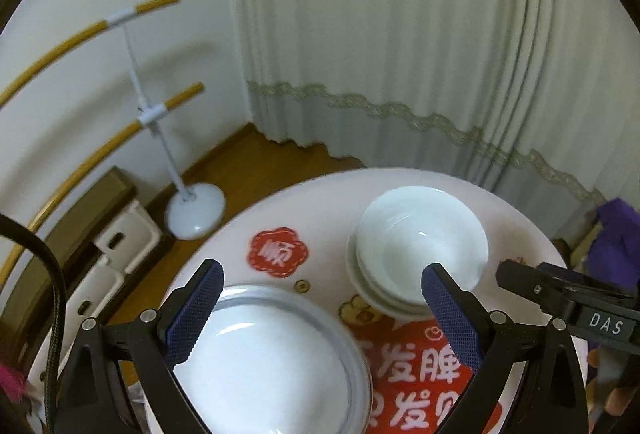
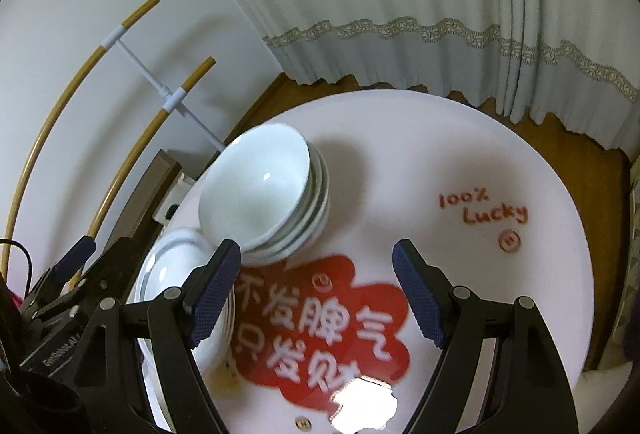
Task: Organize plates and bowls
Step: 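Move both grippers toward the rim of the three-bowl stack, then close both grippers on the rim of the bowl stack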
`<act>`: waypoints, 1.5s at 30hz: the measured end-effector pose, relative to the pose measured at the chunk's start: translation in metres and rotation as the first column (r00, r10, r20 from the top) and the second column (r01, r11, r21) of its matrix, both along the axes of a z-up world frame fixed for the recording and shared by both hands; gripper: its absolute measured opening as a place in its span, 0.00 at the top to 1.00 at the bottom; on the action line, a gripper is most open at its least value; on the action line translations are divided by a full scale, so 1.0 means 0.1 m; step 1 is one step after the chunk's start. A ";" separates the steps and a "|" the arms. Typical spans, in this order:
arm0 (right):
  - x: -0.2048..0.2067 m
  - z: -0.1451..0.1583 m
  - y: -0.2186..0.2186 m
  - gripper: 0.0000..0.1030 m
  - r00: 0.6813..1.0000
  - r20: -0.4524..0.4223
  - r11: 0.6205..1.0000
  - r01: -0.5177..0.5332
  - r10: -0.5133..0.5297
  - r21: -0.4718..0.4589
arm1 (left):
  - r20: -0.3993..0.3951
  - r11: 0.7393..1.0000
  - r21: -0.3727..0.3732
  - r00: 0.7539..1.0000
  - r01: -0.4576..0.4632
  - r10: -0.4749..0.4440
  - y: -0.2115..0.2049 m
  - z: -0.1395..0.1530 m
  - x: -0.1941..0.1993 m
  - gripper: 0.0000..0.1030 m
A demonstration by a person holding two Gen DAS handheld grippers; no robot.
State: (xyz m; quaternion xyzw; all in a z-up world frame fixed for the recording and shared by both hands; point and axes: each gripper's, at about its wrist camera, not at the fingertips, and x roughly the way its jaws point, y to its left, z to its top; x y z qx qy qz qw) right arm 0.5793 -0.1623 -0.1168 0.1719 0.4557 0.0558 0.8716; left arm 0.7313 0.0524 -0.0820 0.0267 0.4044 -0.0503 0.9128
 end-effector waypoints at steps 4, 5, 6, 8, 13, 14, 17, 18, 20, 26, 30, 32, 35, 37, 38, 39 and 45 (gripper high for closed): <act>0.23 -0.09 0.06 0.22 1.000 -0.022 1.000 0.014 -0.014 -0.003 | -0.081 0.999 -0.005 0.996 0.038 -0.039 -0.01 -0.19 0.47 0.08; 0.28 -0.12 0.06 0.22 0.999 -0.028 1.000 0.023 -0.024 -0.002 | -0.096 0.999 -0.004 0.994 0.046 -0.046 -0.01 -0.22 0.56 0.08; 0.33 -0.15 0.05 0.22 0.999 -0.033 1.000 0.030 -0.030 0.003 | -0.119 0.999 -0.012 0.992 0.049 -0.051 0.00 -0.29 0.69 0.08; 0.42 -0.21 0.05 0.22 0.998 -0.047 0.999 0.039 -0.039 0.011 | -0.141 0.999 -0.001 0.989 0.053 -0.053 -0.01 -0.35 0.86 0.09; 0.59 -0.33 0.02 0.22 0.996 -0.076 0.999 0.050 -0.050 -0.002 | -0.184 0.996 -0.019 0.979 0.082 -0.085 0.01 -0.49 1.19 0.19; 0.62 -0.35 0.02 0.22 0.995 -0.083 0.999 0.049 -0.049 -0.001 | -0.194 0.996 -0.031 0.977 0.084 -0.089 0.02 -0.51 1.26 0.21; 0.66 -0.40 0.03 0.23 0.994 -0.097 0.999 0.043 -0.043 -0.007 | -0.219 0.995 -0.049 0.971 0.084 -0.093 0.05 -0.54 1.50 0.32; 0.67 -0.42 0.04 0.25 0.994 -0.100 0.999 0.041 -0.042 -0.013 | -0.227 0.995 -0.045 0.969 0.084 -0.092 0.06 -0.57 1.56 0.34; 0.68 -0.44 0.06 0.31 0.993 -0.110 0.999 0.030 -0.031 -0.016 | -0.242 0.995 -0.053 0.965 0.089 -0.099 0.07 -0.62 1.69 0.40; 0.71 -0.50 0.04 0.45 0.992 -0.125 1.000 0.022 -0.022 -0.006 | -0.252 0.992 -0.054 0.959 0.117 -0.127 0.06 -0.69 1.88 0.46; 0.70 -0.48 0.09 0.55 0.993 -0.122 1.000 0.007 -0.006 0.006 | -0.261 0.989 -0.069 0.954 0.132 -0.146 0.05 -0.74 1.95 0.49; 0.69 -0.47 0.13 0.62 0.993 -0.120 1.000 -0.006 0.007 0.008 | -0.265 0.987 -0.079 0.951 0.140 -0.156 0.05 -0.76 1.92 0.52; 0.69 -0.45 0.16 0.69 0.993 -0.117 1.000 -0.021 0.022 0.005 | -0.266 0.983 -0.091 0.948 0.156 -0.175 0.07 -0.74 1.86 0.65; 0.68 -0.45 0.18 0.69 0.993 -0.116 1.000 -0.020 0.020 -0.001 | -0.265 0.981 -0.086 0.945 0.172 -0.189 0.06 -0.73 1.86 0.72; 0.68 -0.45 0.17 0.70 0.993 -0.116 1.000 -0.019 0.019 0.002 | -0.265 0.981 -0.082 0.945 0.177 -0.193 0.06 -0.72 1.86 0.72; 0.68 -0.45 0.17 0.70 0.993 -0.117 1.000 -0.017 0.018 0.005 | -0.265 0.981 -0.080 0.945 0.178 -0.193 0.07 -0.72 1.87 0.72; 0.68 -0.46 0.15 0.70 0.993 -0.118 1.000 -0.015 0.016 0.014 | -0.266 0.978 -0.099 0.942 0.185 -0.205 0.14 -0.74 1.82 0.73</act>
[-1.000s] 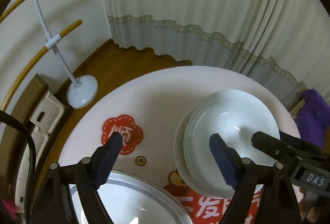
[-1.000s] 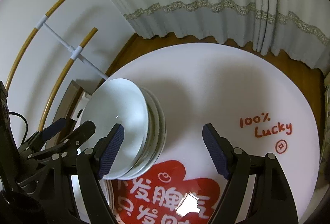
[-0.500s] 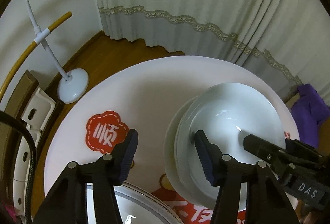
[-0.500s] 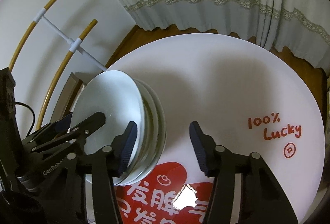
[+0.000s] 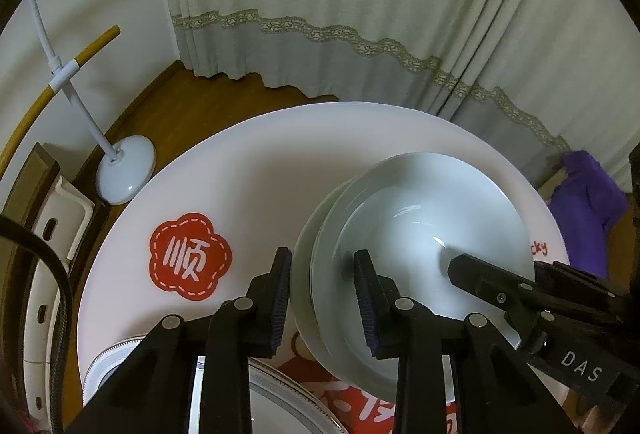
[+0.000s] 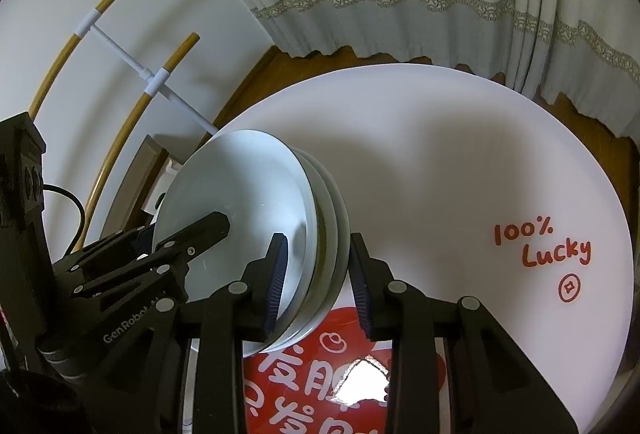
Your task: Organize plates and bowls
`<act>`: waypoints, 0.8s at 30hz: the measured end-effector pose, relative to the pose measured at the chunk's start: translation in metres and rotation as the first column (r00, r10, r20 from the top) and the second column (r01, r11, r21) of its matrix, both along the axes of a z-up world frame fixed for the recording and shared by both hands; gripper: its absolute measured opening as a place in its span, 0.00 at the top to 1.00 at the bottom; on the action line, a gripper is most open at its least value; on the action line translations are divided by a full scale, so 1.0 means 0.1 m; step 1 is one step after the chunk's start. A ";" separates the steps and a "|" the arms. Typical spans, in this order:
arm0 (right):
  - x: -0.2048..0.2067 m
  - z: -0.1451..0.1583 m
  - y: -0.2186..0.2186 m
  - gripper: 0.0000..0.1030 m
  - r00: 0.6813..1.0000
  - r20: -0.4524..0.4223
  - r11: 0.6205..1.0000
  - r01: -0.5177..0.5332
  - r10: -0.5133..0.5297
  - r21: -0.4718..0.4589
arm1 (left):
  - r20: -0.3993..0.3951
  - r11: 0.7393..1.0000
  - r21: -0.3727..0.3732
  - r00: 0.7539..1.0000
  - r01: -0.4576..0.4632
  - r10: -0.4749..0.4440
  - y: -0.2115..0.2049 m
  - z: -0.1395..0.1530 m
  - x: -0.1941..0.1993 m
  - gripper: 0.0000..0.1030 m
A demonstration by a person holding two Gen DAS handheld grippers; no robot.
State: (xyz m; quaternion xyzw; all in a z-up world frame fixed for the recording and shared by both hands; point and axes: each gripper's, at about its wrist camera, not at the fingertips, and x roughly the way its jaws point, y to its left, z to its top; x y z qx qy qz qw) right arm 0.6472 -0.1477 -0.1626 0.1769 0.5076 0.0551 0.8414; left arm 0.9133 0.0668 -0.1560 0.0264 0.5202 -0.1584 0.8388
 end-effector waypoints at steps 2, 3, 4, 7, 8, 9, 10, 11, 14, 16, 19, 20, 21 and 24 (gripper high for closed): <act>-0.01 0.00 -0.01 0.70 1.000 0.000 1.000 0.003 -0.003 0.000 | -0.003 1.000 -0.001 1.000 -0.003 0.003 0.03 0.00 -0.02 0.73; -0.01 0.00 0.02 0.70 1.000 0.000 1.000 0.003 -0.003 -0.007 | -0.003 1.000 0.005 1.000 -0.005 0.005 0.03 0.00 -0.04 0.73; -0.02 0.01 0.03 0.70 1.000 0.000 1.000 0.002 -0.002 -0.013 | 0.000 1.000 0.011 1.000 -0.008 0.008 0.02 0.00 -0.06 0.73; -0.05 0.02 0.04 0.69 1.000 0.002 1.000 0.002 -0.002 -0.016 | 0.007 1.000 0.015 1.000 -0.005 0.005 -0.01 0.02 -0.10 0.73; -0.06 0.02 0.04 0.68 1.000 0.002 1.000 0.002 -0.002 -0.014 | 0.006 1.000 0.011 1.000 -0.008 0.008 -0.04 0.02 -0.13 0.73; -0.06 0.03 0.05 0.68 1.000 0.003 1.000 0.002 -0.002 -0.017 | 0.003 1.000 0.007 1.000 -0.009 0.009 -0.04 0.02 -0.13 0.73; -0.06 0.03 0.07 0.68 1.000 0.004 1.000 0.003 -0.003 -0.021 | 0.003 1.000 0.007 1.000 -0.010 0.010 -0.07 0.01 -0.15 0.73; -0.06 0.03 0.07 0.68 1.000 0.005 1.000 0.003 -0.003 -0.027 | 0.004 1.000 0.007 1.000 -0.007 0.007 -0.07 0.00 -0.15 0.73; -0.06 0.03 0.08 0.69 1.000 0.007 1.000 0.003 -0.003 -0.030 | -0.001 1.000 -0.001 1.000 -0.005 0.005 -0.05 0.00 -0.14 0.73; -0.06 0.03 0.07 0.69 1.000 0.009 1.000 0.002 -0.002 -0.029 | -0.003 1.000 0.000 1.000 -0.004 0.004 -0.05 0.01 -0.12 0.73; -0.07 0.03 0.07 0.69 1.000 0.009 1.000 0.000 0.000 -0.030 | -0.007 1.000 0.001 1.000 0.006 -0.006 -0.06 -0.01 -0.10 0.70; -0.07 0.03 0.06 0.69 1.000 0.010 1.000 0.001 -0.001 -0.027 | -0.009 1.000 -0.004 1.000 0.005 -0.005 -0.07 -0.01 -0.09 0.69; -0.07 0.03 0.06 0.69 1.000 0.011 1.000 0.001 0.000 -0.026 | -0.005 1.000 -0.006 1.000 0.004 -0.004 -0.07 -0.01 -0.10 0.70; -0.08 0.03 0.07 0.69 1.000 0.013 1.000 0.001 -0.001 -0.031 | 0.002 1.000 -0.011 1.000 0.007 -0.007 -0.07 -0.01 -0.10 0.71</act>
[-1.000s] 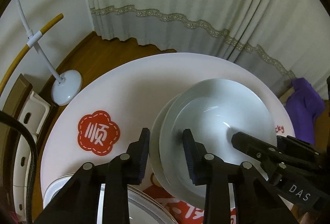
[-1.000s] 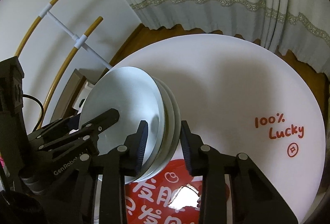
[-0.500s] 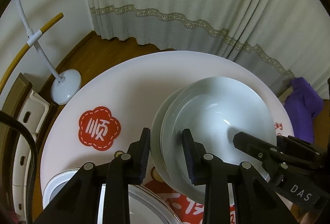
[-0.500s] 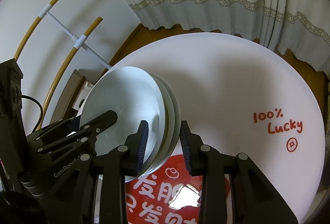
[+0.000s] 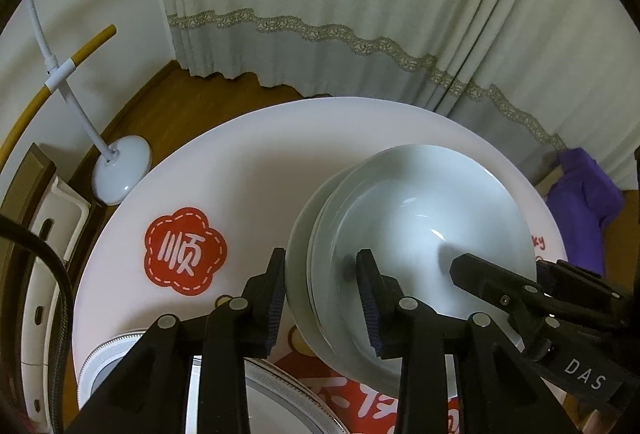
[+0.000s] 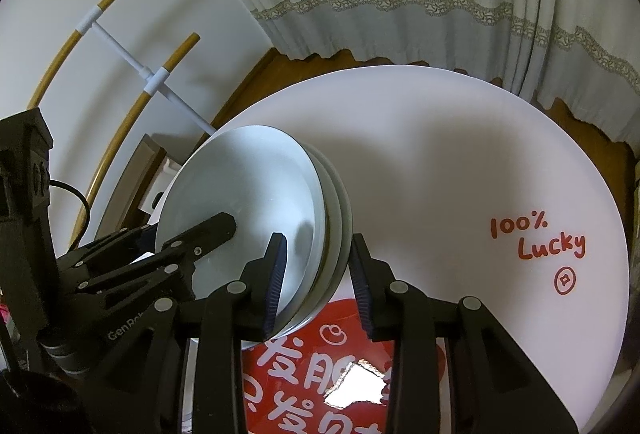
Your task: Organize plates and bowls
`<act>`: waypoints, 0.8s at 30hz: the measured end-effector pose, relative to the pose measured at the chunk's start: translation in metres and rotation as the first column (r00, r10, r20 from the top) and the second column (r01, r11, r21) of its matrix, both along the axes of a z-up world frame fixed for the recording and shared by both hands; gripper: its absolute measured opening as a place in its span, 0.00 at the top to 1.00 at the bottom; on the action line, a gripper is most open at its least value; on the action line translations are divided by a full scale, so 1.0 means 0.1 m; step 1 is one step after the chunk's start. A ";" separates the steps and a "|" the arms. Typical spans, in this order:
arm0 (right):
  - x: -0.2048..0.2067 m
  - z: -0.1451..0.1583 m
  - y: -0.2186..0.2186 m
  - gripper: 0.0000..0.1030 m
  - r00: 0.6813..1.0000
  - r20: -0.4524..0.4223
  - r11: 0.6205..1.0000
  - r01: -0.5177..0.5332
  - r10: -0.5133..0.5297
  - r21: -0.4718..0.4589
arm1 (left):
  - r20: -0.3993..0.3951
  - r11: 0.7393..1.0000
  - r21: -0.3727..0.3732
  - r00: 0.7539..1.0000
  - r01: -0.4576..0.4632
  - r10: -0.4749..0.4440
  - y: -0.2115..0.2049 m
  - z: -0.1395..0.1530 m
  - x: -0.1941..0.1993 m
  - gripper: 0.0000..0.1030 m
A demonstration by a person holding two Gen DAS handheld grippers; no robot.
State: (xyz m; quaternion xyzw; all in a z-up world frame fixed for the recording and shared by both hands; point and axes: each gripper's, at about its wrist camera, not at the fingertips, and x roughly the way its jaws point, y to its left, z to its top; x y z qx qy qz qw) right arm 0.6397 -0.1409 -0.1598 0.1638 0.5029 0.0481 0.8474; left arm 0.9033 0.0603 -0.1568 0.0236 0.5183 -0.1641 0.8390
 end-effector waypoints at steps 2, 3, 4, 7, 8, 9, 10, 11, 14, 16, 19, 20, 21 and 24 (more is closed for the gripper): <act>0.00 0.00 0.01 0.69 1.000 0.000 1.000 -0.002 0.002 -0.008 | 0.001 1.000 -0.012 1.000 -0.005 0.005 0.03 0.00 -0.01 0.74; 0.00 0.00 0.02 0.69 1.000 0.000 1.000 -0.004 0.004 -0.013 | -0.001 1.000 -0.021 1.000 -0.007 0.007 0.04 0.00 -0.01 0.74; 0.00 0.00 0.02 0.69 1.000 -0.001 1.000 -0.003 0.003 -0.017 | -0.001 1.000 -0.024 1.000 -0.009 0.009 0.04 0.00 -0.01 0.75; 0.01 0.00 0.00 0.69 1.000 0.001 1.000 0.001 -0.001 -0.014 | 0.016 1.000 -0.017 1.000 -0.005 0.005 0.04 0.02 -0.04 0.76; 0.01 0.00 0.00 0.69 1.000 0.002 1.000 0.003 -0.003 -0.015 | 0.024 1.000 -0.013 1.000 -0.001 0.002 0.03 0.01 -0.05 0.76; 0.01 -0.01 0.00 0.69 1.000 0.003 1.000 0.004 -0.004 -0.016 | 0.028 1.000 -0.016 1.000 -0.002 0.003 0.04 0.01 -0.06 0.77; 0.01 -0.01 0.00 0.69 1.000 0.004 1.000 0.004 -0.004 -0.016 | 0.028 1.000 -0.022 1.000 -0.005 0.005 0.05 0.01 -0.06 0.77; 0.00 -0.01 0.00 0.69 1.000 0.005 1.000 0.006 -0.006 -0.015 | 0.026 1.000 -0.025 1.000 -0.007 0.008 0.05 0.01 -0.06 0.77; 0.00 -0.01 0.00 0.69 1.000 0.006 1.000 0.005 -0.005 -0.017 | 0.020 0.999 -0.032 1.000 -0.011 0.012 0.07 0.01 -0.06 0.77; -0.01 -0.01 -0.01 0.69 1.000 0.012 1.000 0.006 -0.006 -0.015 | 0.016 0.999 -0.032 1.000 -0.012 0.013 0.07 0.01 -0.06 0.77; -0.04 -0.02 -0.02 0.69 0.999 0.031 1.000 0.011 -0.011 -0.006 | 0.022 1.000 -0.025 1.000 -0.005 0.005 0.06 0.03 -0.08 0.77; -0.05 -0.02 -0.02 0.69 0.999 0.034 1.000 0.011 -0.011 -0.007 | 0.023 1.000 -0.025 1.000 -0.006 0.006 0.06 0.03 -0.08 0.78; -0.05 -0.02 -0.01 0.70 0.999 0.035 1.000 0.011 -0.010 -0.011 | 0.023 1.000 -0.024 1.000 -0.006 0.007 0.05 0.04 -0.09 0.78; -0.07 -0.01 -0.01 0.70 0.999 0.038 1.000 0.017 -0.017 -0.011 | 0.031 1.000 -0.018 1.000 -0.002 0.002 0.04 0.05 -0.11 0.79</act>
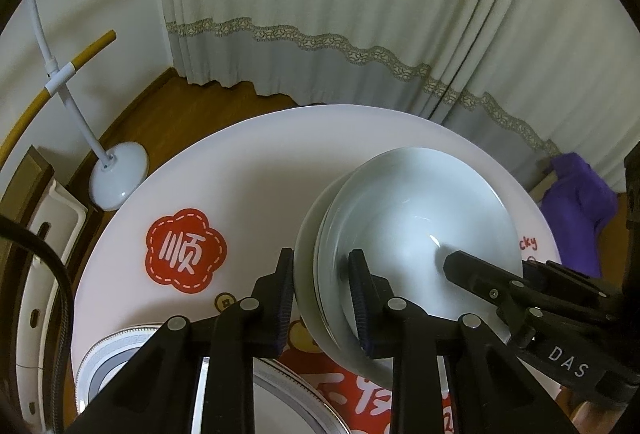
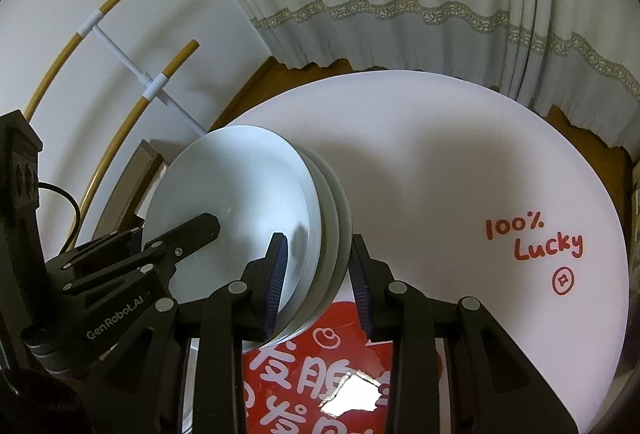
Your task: Organize plates and bowls
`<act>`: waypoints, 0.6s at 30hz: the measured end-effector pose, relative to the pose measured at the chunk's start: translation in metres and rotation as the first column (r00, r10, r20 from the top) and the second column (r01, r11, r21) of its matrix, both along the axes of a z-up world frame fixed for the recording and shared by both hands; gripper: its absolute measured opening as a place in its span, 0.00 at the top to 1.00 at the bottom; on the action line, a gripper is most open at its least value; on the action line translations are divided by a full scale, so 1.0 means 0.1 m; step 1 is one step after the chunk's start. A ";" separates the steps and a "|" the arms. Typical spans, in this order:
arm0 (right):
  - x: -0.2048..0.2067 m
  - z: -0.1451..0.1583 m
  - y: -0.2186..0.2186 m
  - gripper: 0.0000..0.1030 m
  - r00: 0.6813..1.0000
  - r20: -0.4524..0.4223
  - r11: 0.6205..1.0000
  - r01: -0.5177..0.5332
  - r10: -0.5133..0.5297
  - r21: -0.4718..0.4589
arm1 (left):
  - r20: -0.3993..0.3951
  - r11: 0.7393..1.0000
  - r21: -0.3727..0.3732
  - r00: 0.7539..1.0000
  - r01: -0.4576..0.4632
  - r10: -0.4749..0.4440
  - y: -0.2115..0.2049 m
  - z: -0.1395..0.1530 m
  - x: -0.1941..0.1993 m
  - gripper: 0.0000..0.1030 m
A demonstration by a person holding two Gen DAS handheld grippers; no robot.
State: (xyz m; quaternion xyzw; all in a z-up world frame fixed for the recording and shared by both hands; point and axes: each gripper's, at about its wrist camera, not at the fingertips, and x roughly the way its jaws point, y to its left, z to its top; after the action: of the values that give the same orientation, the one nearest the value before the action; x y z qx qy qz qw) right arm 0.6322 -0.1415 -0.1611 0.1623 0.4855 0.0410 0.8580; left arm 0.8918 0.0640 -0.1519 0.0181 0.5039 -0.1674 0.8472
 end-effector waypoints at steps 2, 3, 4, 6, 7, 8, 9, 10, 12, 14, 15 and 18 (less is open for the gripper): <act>-0.01 0.00 0.00 0.70 1.000 0.003 1.000 0.003 -0.003 0.002 | 0.002 1.000 0.000 1.000 0.001 -0.001 0.00 0.01 -0.02 0.79; -0.02 -0.01 0.01 0.71 1.000 0.004 1.000 0.004 -0.004 0.001 | 0.002 1.000 -0.002 1.000 0.000 0.000 0.00 0.01 -0.03 0.79; -0.02 0.00 0.01 0.71 1.000 0.005 1.000 0.004 -0.004 -0.001 | 0.003 1.000 -0.002 1.000 0.001 -0.001 0.00 0.01 -0.04 0.79; -0.04 -0.01 0.02 0.72 1.000 0.007 1.000 0.009 -0.009 -0.002 | 0.006 1.000 0.004 1.000 0.005 -0.005 0.00 0.02 -0.05 0.79; -0.05 0.00 0.02 0.72 1.000 0.009 1.000 0.011 -0.011 0.003 | 0.009 1.000 0.007 1.000 0.008 -0.008 -0.01 0.03 -0.07 0.80; -0.06 -0.01 0.01 0.72 1.000 0.012 1.000 0.015 -0.016 0.010 | 0.011 1.000 0.009 1.000 0.010 -0.010 -0.01 0.04 -0.08 0.80; -0.06 -0.01 0.01 0.73 1.000 0.012 1.000 0.016 -0.016 0.012 | 0.011 1.000 0.010 1.000 0.010 -0.010 -0.01 0.04 -0.09 0.80; -0.07 -0.01 0.01 0.73 1.000 0.013 1.000 0.018 -0.018 0.014 | 0.011 1.000 0.009 1.000 0.009 -0.009 -0.01 0.05 -0.10 0.80; -0.07 -0.01 0.01 0.73 1.000 0.013 1.000 0.015 -0.015 0.011 | 0.013 1.000 0.009 1.000 0.008 -0.008 -0.02 0.06 -0.11 0.79; -0.08 -0.01 0.01 0.74 1.000 0.012 1.000 0.014 -0.014 0.009 | 0.016 1.000 0.009 1.000 0.008 -0.008 -0.02 0.07 -0.12 0.80; -0.07 -0.01 0.00 0.74 1.000 0.012 1.000 0.013 -0.013 0.006 | 0.018 1.000 0.010 1.000 0.007 -0.008 -0.03 0.08 -0.13 0.80; -0.09 -0.02 0.00 0.74 1.000 0.017 1.000 0.009 -0.009 0.008 | 0.027 1.000 0.016 1.000 0.009 -0.009 -0.04 0.08 -0.16 0.80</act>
State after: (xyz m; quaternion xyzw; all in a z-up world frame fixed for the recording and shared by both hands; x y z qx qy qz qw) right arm 0.6232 -0.1415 -0.1632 0.1673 0.4774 0.0404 0.8617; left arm 0.8763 0.0597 -0.1443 0.0294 0.4936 -0.1668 0.8531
